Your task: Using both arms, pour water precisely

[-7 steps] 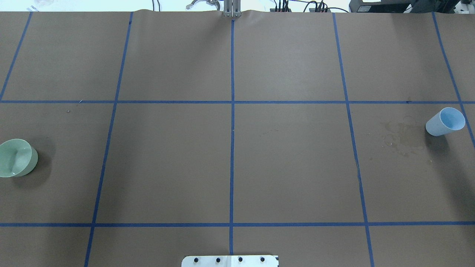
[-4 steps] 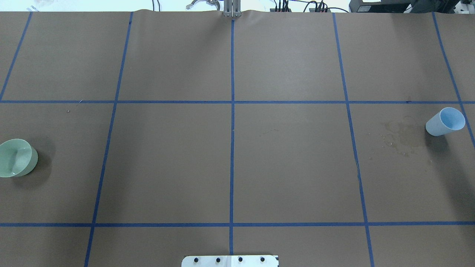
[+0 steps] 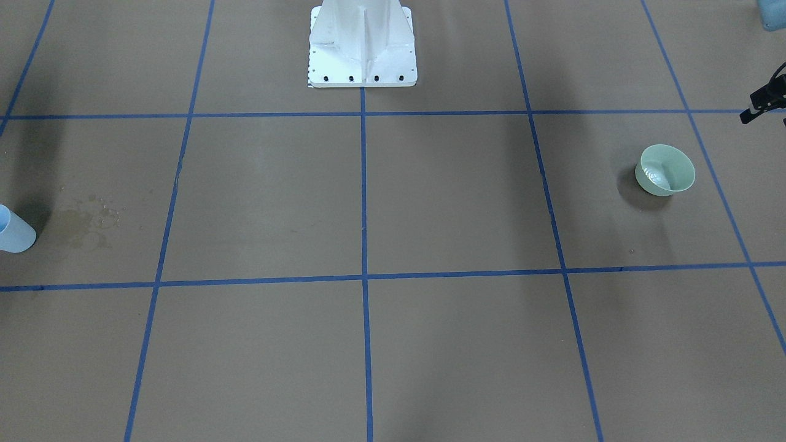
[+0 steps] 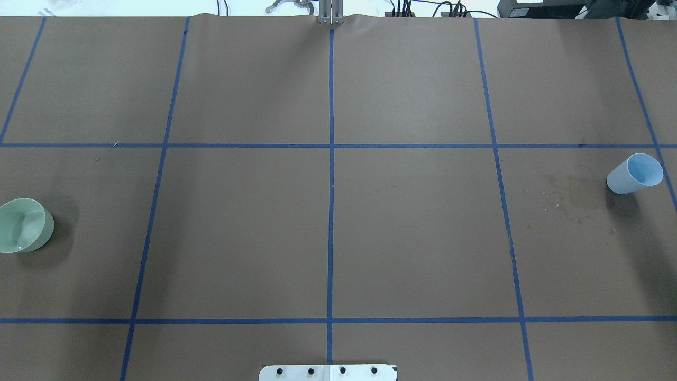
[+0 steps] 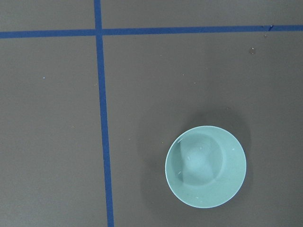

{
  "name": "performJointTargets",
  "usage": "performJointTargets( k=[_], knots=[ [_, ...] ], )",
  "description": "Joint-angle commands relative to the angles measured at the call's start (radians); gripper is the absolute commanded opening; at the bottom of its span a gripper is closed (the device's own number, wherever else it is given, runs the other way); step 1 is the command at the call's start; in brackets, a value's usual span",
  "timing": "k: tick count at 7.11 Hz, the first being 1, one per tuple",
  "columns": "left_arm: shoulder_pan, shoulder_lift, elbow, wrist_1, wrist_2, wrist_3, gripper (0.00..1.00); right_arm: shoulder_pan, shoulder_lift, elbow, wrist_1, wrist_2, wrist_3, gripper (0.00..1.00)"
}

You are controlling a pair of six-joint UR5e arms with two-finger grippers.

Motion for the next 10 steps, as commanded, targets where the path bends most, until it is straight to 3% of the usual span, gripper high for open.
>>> performJointTargets(
  k=[1, 4, 6, 7, 9, 10],
  knots=[
    [0.064, -0.014, 0.118, -0.177, 0.002, -0.098, 1.00, 0.000, -0.005, -0.004, 0.012, 0.055, -0.001, 1.00],
    [0.221, -0.023, 0.270, -0.554, 0.060, -0.342, 1.00, -0.006, -0.005, -0.007, 0.012, 0.066, -0.001, 1.00],
    [0.270, -0.061, 0.348, -0.616, 0.062, -0.392, 1.00, -0.012, -0.005, -0.009, 0.024, 0.077, 0.000, 1.00],
    [0.282, -0.063, 0.351, -0.616, 0.062, -0.392, 0.94, -0.017, -0.005, -0.011, 0.024, 0.077, 0.002, 1.00],
    [0.288, -0.064, 0.362, -0.615, 0.062, -0.395, 0.18, -0.020, -0.005, -0.011, 0.026, 0.077, 0.002, 1.00],
    [0.288, -0.076, 0.364, -0.619, 0.059, -0.398, 0.00, -0.020, -0.005, -0.011, 0.026, 0.078, 0.002, 1.00]
  ],
)
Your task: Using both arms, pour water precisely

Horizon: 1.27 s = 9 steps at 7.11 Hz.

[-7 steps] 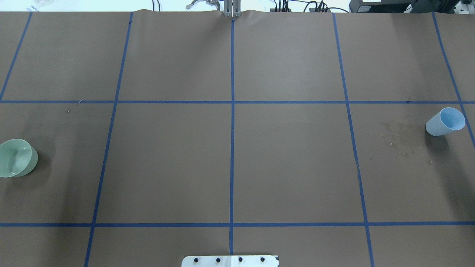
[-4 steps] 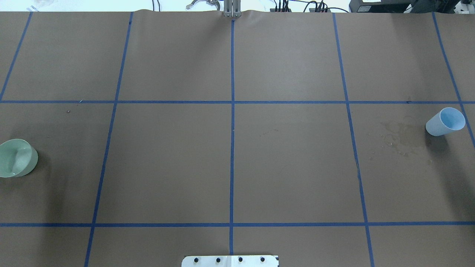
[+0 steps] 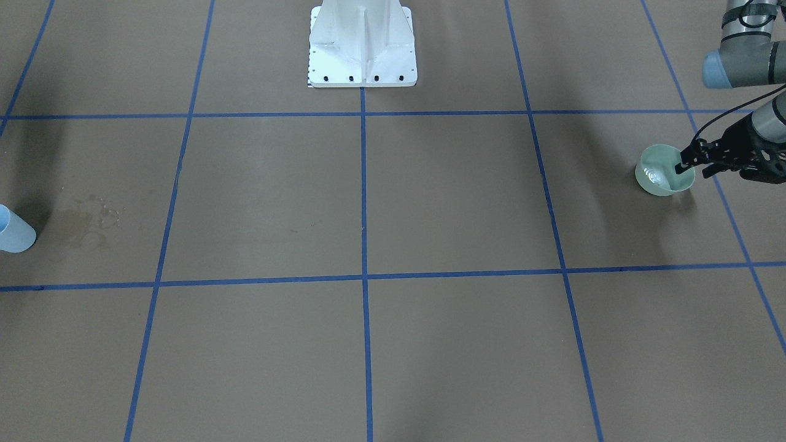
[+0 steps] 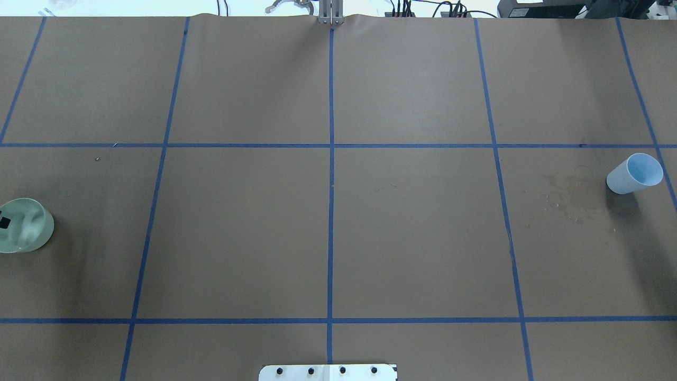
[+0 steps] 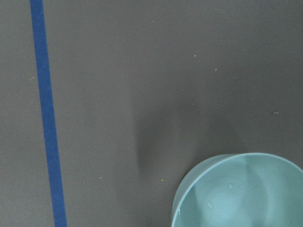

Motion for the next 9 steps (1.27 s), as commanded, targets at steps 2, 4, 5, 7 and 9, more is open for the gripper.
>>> performJointTargets(
  k=[2, 4, 5, 7, 9],
  knots=[
    [0.002, -0.089, 0.032, 0.025, -0.022, -0.069, 0.00, -0.001, 0.000, 0.000, 0.000, 0.001, 0.002, 1.00],
    [-0.001, -0.111, -0.038, 0.148, -0.158, -0.092, 0.00, -0.008, 0.000, -0.002, 0.000, 0.000, 0.002, 1.00],
    [-0.004, -0.148, -0.113, 0.239, -0.159, -0.146, 0.00, -0.013, 0.003, -0.015, 0.000, 0.000, 0.002, 1.00],
    [0.028, -0.324, -0.234, 0.396, -0.150, -0.352, 0.00, -0.031, 0.020, -0.052, 0.010, -0.003, 0.002, 1.00],
    [0.281, -0.410, -0.348, 0.412, 0.009, -0.716, 0.00, -0.032, 0.021, -0.095, 0.085, -0.002, 0.005, 1.00]
  ],
)
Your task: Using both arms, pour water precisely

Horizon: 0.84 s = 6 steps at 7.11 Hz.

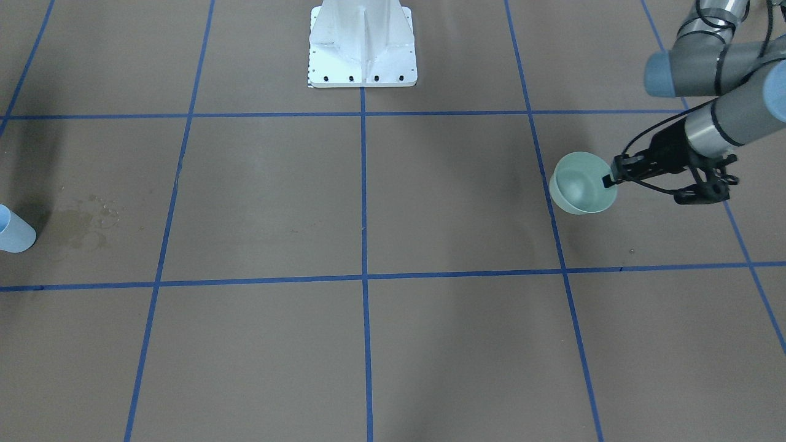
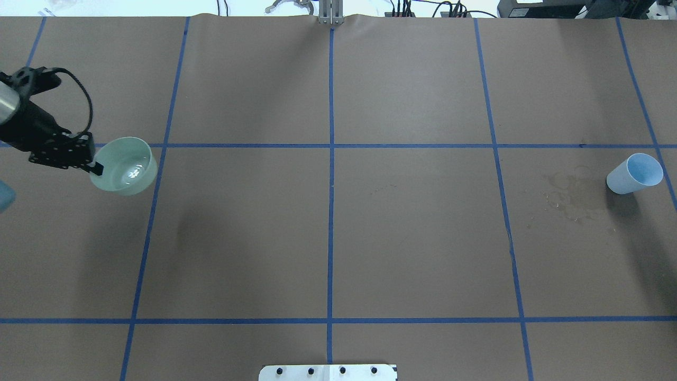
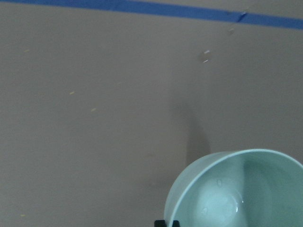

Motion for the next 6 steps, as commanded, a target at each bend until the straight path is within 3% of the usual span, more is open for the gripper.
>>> performJointTargets(
  k=[1, 2, 4, 6],
  knots=[
    [0.236, -0.193, -0.041, 0.083, 0.160, -0.361, 0.00, -0.001, 0.002, -0.025, 0.036, 0.001, 0.002, 1.00],
    [0.305, -0.331, 0.007, 0.191, 0.234, -0.393, 0.00, -0.003, 0.002, -0.023, 0.036, 0.001, 0.003, 1.00],
    [0.348, -0.601, 0.262, 0.205, 0.259, -0.453, 0.00, -0.003, 0.002, -0.024, 0.036, 0.001, 0.003, 1.00],
    [0.350, -0.643, 0.317, 0.198, 0.323, -0.451, 0.00, -0.003, 0.002, -0.023, 0.036, 0.001, 0.003, 1.00]
  ],
)
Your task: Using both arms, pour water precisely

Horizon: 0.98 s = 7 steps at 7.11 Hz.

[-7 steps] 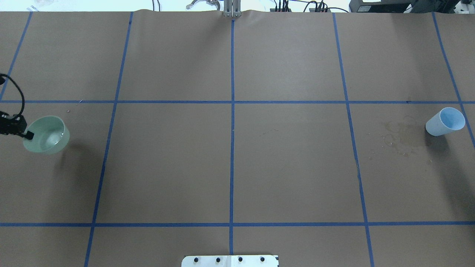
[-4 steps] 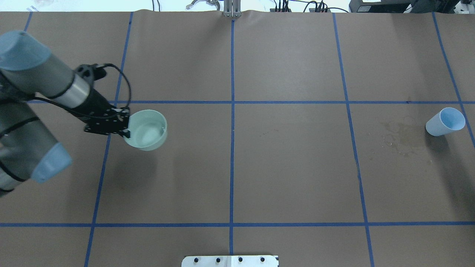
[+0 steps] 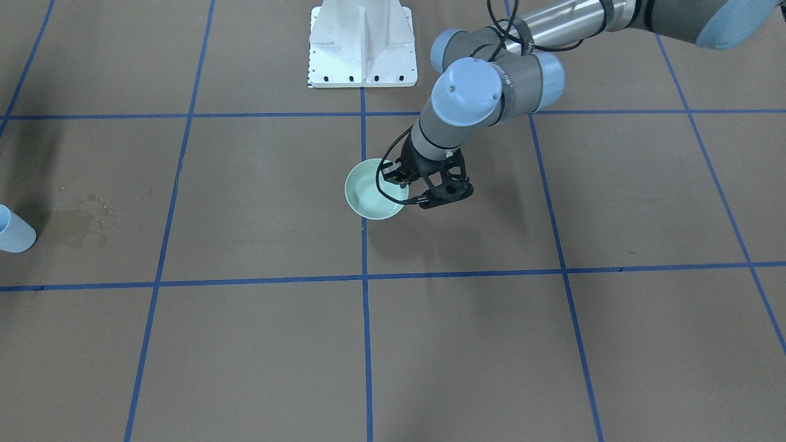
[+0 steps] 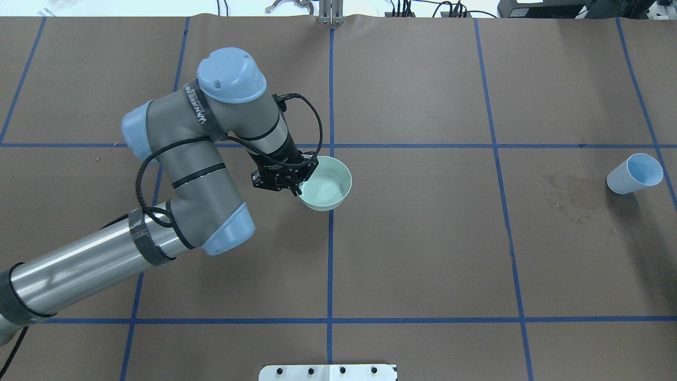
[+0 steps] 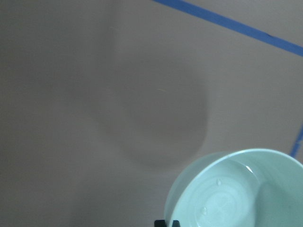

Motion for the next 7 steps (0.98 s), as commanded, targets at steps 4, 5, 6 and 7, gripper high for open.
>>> performJointTargets(
  k=[4, 5, 6, 7],
  knots=[
    [0.004, -0.076, 0.224, -0.191, 0.079, -0.012, 0.00, -0.006, 0.000, 0.001, 0.000, 0.000, 0.000, 1.00],
    [0.004, -0.076, 0.219, -0.191, 0.078, -0.014, 0.00, -0.006, 0.000, 0.001, 0.000, 0.003, 0.000, 1.00],
    [0.004, -0.074, 0.216, -0.186, 0.078, -0.002, 0.72, -0.006, 0.000, 0.001, 0.000, 0.009, 0.000, 1.00],
    [0.002, -0.074, 0.216, -0.183, 0.076, -0.003, 1.00, -0.008, 0.000, 0.001, 0.000, 0.009, 0.000, 1.00]
  ],
)
